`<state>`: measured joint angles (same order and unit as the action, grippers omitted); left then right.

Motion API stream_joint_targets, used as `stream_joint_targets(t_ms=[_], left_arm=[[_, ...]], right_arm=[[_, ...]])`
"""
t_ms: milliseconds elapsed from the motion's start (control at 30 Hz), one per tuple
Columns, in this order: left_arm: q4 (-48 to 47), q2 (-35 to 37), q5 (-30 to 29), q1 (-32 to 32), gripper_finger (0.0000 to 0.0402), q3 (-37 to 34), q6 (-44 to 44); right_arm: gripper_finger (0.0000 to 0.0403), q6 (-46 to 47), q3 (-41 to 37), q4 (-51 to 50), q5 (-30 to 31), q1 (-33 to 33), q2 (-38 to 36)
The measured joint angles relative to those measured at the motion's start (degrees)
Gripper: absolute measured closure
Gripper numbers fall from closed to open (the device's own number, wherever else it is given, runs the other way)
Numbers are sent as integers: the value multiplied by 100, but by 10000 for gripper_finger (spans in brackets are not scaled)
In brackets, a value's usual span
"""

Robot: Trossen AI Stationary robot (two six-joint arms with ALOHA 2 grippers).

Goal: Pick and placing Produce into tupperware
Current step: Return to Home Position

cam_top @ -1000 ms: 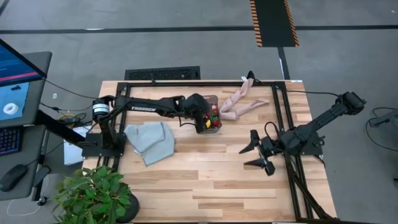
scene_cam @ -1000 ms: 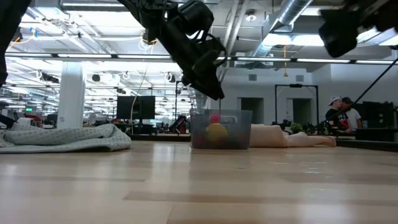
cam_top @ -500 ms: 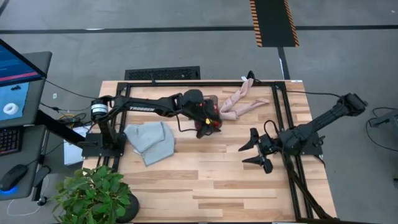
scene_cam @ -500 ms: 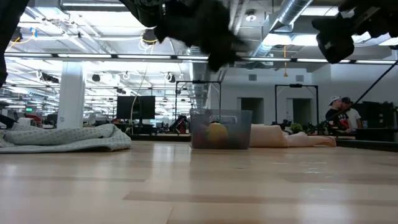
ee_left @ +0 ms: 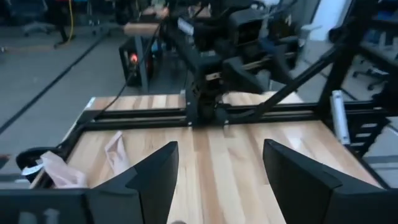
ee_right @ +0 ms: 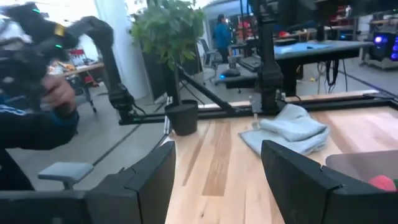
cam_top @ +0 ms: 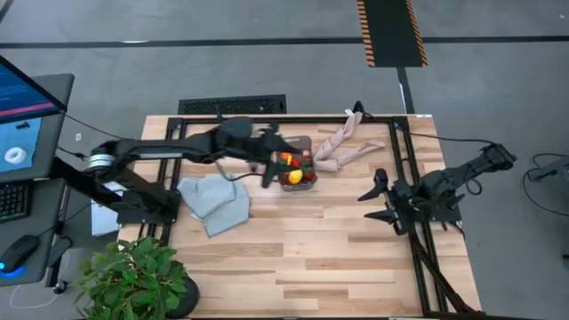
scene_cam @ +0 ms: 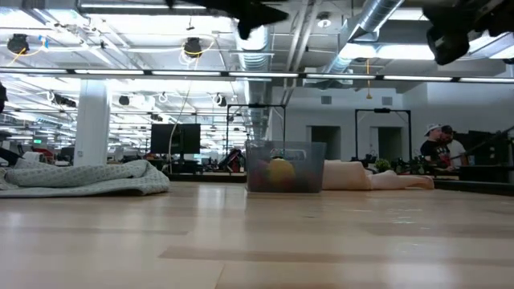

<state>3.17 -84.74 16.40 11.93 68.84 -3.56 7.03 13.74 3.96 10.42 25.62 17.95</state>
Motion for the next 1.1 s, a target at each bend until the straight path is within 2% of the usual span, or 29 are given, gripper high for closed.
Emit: stream_joint_targets(t_ms=[200, 367, 567, 633, 767, 900, 1100], left_arm=[[890, 1606, -22, -512, 176, -1777, 91], [1658, 2825, -1162, -1276, 176, -3341, 217], [1870, 4032, -1713, -2071, 176, -4426, 328], [1897, 4245, -1778, -2274, 176, -4608, 357], [1936, 4350, -1821, -2604, 176, -5012, 326], [2868, 4353, -1870, -2849, 176, -5590, 331], [4000, 4383, -1894, -2974, 176, -6453, 285]], right_arm=[[143, 28, -2, -728, -27, 414, -823], [143, -128, -194, -805, 228, 788, -1007], [143, -436, -1022, -13, 942, 1006, -1325], [143, -696, -1266, 341, 949, 995, -1471], [143, -767, -1333, 185, 947, 829, -1575], [143, -883, -1333, 189, 474, 591, -1584], [143, -1142, -1335, -96, 353, 51, -1598]])
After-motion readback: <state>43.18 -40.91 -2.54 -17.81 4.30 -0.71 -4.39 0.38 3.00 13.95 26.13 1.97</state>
